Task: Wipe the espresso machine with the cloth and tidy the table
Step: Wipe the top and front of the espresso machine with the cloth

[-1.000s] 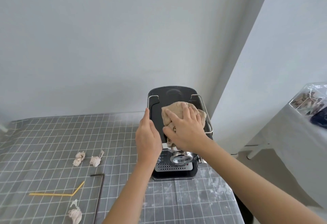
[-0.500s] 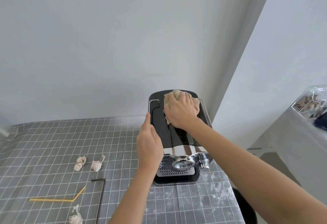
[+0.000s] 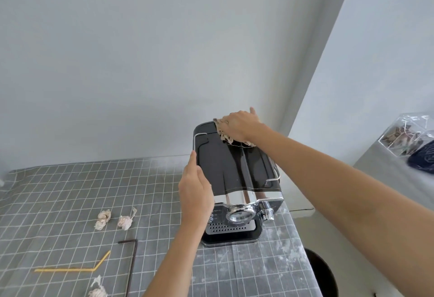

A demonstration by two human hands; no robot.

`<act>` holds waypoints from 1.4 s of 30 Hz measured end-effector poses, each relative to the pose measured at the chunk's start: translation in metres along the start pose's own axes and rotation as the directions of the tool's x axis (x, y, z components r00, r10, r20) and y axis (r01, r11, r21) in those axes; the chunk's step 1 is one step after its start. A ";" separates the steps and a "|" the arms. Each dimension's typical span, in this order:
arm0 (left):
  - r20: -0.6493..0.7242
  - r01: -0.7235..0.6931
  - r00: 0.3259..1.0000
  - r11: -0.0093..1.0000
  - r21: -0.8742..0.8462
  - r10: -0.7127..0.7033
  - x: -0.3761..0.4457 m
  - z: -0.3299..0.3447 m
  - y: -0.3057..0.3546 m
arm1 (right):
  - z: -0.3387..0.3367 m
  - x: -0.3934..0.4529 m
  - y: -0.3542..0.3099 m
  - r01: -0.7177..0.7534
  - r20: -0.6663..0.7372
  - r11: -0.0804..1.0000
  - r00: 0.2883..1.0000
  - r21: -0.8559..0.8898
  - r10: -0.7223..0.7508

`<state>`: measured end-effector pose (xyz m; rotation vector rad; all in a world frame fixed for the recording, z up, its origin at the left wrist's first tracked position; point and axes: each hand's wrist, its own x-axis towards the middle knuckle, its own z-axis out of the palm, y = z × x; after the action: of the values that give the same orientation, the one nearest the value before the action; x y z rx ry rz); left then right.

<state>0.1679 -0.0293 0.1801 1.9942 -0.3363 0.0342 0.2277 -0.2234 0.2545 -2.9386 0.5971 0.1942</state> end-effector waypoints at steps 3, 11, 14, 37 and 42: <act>-0.002 -0.002 1.000 1.000 -0.006 0.002 0.000 0.000 0.001 | 0.004 0.008 -0.003 -0.167 0.021 0.979 0.985 -0.121 0.171; -0.037 -0.028 0.999 1.000 -0.005 0.028 0.003 0.000 -0.001 | 0.035 0.010 -0.031 0.091 -0.201 0.991 0.977 0.096 -0.070; -0.031 -0.024 0.999 1.000 0.005 0.024 0.001 0.000 0.000 | 0.035 0.000 -0.031 0.098 -0.209 0.973 0.976 0.210 -0.053; -0.027 -0.007 1.000 1.000 -0.008 0.007 0.002 0.000 0.000 | 0.042 -0.059 -0.012 0.150 -0.173 0.966 0.978 0.210 -0.114; -0.025 -0.034 0.999 0.999 -0.014 0.033 0.002 0.002 -0.004 | 0.049 -0.131 0.018 0.403 -0.123 0.869 0.915 0.288 -0.384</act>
<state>0.1708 -0.0304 0.1760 1.9720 -0.3531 0.0774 0.0957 -0.1828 0.2242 -2.6878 0.0142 -0.0342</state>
